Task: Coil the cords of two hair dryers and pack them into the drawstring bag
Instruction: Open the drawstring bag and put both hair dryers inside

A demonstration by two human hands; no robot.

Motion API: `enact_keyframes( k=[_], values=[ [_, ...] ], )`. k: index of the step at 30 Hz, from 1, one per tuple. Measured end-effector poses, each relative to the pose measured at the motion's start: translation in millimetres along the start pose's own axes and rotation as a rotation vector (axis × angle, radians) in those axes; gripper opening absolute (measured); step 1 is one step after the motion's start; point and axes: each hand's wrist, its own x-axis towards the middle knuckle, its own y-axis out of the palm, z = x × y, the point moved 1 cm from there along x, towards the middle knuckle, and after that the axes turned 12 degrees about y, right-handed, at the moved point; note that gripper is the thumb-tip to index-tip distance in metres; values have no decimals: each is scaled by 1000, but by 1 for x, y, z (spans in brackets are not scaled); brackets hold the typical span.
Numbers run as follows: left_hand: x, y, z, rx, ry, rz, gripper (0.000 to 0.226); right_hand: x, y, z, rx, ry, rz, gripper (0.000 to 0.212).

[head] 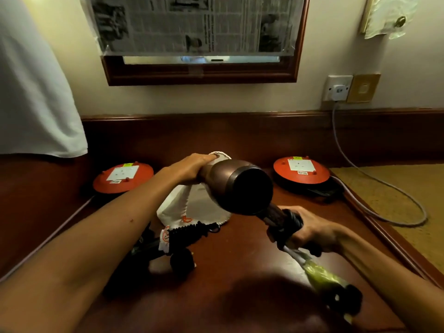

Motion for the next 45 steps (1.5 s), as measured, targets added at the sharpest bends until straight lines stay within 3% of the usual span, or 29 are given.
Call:
enact_keyframes(
  k=[5, 14, 21, 24, 29, 32, 36, 38, 42, 45],
  values=[
    [-19, -15, 17, 66, 11, 75, 82, 29, -11, 10, -42, 108, -45, 48],
    [6, -32, -15, 58, 78, 172, 95, 73, -17, 59, -287, 262, -309, 39],
    [13, -27, -35, 76, 98, 178, 93, 109, 10, 75, 106, 311, -564, 21],
    [13, -21, -43, 64, 112, 158, 93, 117, 20, 75, 274, 327, -505, 39],
    [9, -14, -37, 91, 118, 161, 93, 118, 27, 61, 436, 237, -382, 33],
    [5, -12, -34, 94, 114, 170, 97, 123, 29, 59, 436, 172, -388, 28],
    [0, -6, -37, 69, 97, 198, 105, 132, 49, 65, 193, 153, -430, 22],
    [-3, -6, -41, 39, 115, 211, 100, 140, 54, 69, 190, 159, -474, 20],
    [-10, -11, -39, 28, 153, 209, 96, 164, 38, 64, 540, 226, -537, 11],
    [-16, -15, -30, 17, 162, 183, 95, 176, 23, 58, 798, 190, -561, 30]
  ],
)
